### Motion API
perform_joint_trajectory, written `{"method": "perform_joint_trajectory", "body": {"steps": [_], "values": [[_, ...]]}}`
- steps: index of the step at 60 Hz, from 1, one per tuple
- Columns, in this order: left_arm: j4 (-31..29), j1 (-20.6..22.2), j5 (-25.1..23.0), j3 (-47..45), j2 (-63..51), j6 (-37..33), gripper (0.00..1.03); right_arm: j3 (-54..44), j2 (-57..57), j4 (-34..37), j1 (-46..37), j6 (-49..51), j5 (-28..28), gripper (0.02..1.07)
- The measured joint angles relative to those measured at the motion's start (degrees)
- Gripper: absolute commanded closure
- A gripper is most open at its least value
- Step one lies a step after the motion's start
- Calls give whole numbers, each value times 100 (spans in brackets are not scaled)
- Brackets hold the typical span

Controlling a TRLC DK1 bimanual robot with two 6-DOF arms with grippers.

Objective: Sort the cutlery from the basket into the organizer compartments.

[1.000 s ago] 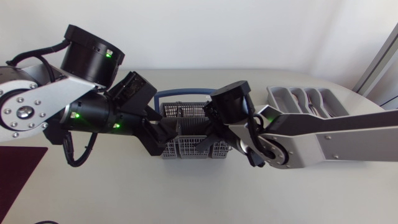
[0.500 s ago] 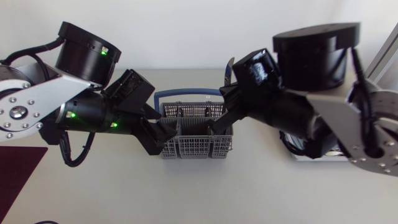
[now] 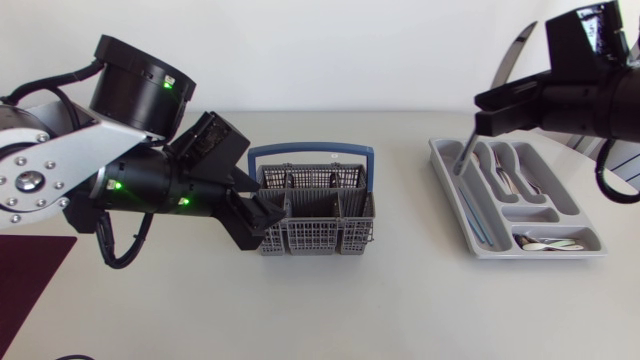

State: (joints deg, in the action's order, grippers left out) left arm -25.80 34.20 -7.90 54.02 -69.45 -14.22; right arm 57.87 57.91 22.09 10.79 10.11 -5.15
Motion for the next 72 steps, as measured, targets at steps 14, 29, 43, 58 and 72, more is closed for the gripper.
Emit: {"method": "perform_joint_trajectory", "body": {"steps": [14,29,43,58,72], "values": [[2,-2,0,0,0,-85,21,122,776,90,-1971,498,-697,102],[-7,-2,0,0,0,-85,21,907,2350,155,-3390,1110,-820,102],[-42,0,0,2,0,-85,21,2085,3746,214,-4065,1429,-756,102],[-116,37,2,2,0,-83,21,2721,4848,219,-4199,1569,-481,102],[-131,48,2,2,0,-83,21,3252,5519,671,-4197,1572,-168,102]]}}
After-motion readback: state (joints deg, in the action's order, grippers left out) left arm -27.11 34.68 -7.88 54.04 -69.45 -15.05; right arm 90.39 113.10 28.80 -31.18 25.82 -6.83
